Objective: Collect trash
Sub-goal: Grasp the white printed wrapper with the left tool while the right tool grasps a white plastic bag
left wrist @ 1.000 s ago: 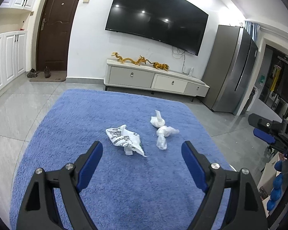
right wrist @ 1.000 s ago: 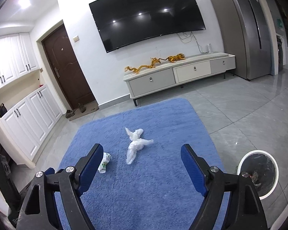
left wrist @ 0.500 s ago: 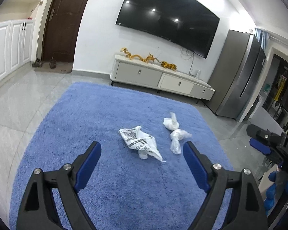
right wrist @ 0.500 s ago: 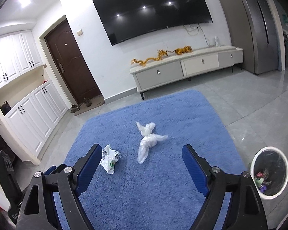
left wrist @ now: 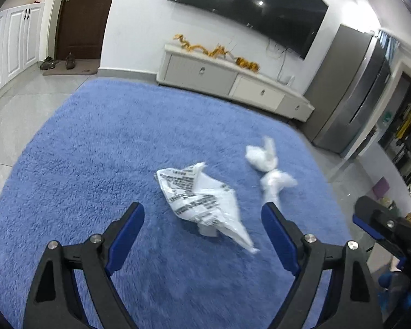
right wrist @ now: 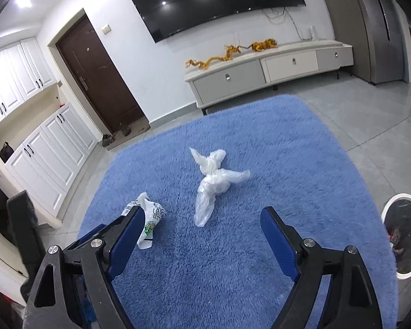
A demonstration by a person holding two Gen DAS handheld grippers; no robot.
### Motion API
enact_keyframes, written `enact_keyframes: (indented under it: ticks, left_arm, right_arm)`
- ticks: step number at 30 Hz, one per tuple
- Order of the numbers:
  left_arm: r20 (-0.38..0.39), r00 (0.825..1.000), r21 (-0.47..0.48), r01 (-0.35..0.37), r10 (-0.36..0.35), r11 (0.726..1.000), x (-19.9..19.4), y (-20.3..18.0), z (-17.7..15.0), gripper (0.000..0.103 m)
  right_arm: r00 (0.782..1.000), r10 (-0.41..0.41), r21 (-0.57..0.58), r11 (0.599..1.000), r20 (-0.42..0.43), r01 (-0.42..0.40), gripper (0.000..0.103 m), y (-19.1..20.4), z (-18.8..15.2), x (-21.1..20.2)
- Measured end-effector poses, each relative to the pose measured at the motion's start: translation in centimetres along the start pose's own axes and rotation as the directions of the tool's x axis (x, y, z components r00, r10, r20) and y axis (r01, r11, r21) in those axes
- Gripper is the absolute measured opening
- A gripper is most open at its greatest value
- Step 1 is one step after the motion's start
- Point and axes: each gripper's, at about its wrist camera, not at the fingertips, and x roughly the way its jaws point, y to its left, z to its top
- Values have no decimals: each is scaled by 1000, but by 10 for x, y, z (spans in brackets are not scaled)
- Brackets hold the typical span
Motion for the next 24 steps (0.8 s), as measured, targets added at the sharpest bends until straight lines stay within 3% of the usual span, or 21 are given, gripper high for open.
enact_keyframes:
  ticks: [7,20,22,24]
  left_arm:
    - [-27,999,31,-25,26,999,32,8,12,87]
    - [-70,996,44,49,-46,998,52,9,14,86]
    - [-72,996,41,54,-51,998,53,11,13,86]
    - [-76,995,38,61,-58,997,52,13,12,86]
  right_arm:
    - [999,13,14,1000,-33,-13,86,5,7,54]
    - [998,-22,169,985,-56,31,86,-16,31,123]
    - [999,-32,160,986,-42,39,82,-16,34,126]
    - [998,-46,152,987,-41,52,68,-16,37,129]
